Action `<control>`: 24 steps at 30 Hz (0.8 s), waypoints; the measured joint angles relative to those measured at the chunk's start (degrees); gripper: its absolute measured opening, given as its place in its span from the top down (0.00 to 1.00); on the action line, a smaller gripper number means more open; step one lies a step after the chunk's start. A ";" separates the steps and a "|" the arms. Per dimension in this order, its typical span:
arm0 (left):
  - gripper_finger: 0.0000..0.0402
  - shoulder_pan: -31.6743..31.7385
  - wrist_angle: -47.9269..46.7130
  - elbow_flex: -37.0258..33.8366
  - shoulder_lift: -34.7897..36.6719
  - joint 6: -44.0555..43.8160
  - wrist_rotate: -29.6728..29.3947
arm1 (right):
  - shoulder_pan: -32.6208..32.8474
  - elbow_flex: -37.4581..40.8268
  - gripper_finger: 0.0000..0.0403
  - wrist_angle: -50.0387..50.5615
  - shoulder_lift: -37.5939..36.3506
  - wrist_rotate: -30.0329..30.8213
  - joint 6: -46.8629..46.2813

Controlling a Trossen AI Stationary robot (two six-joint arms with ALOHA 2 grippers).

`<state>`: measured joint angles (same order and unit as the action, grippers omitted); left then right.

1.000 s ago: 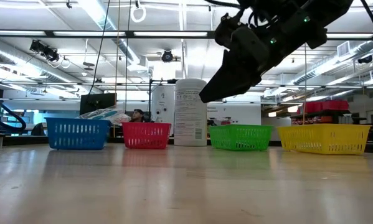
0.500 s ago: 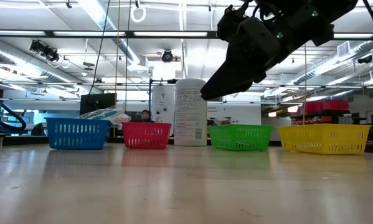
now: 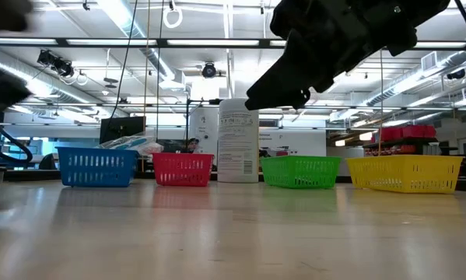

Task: Pick & Place Travel size toiletries
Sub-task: Put the nail cutter into the yellow bin

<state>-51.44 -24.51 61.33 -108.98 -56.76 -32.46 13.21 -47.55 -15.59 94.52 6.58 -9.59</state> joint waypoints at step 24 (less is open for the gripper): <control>0.83 24.10 -18.03 21.60 10.86 26.69 -24.18 | 0.47 0.00 0.60 13.44 -7.28 5.37 8.08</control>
<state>-27.34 -42.53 82.94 -98.11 -30.07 -56.65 13.68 -47.55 -2.15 87.24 11.96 -1.51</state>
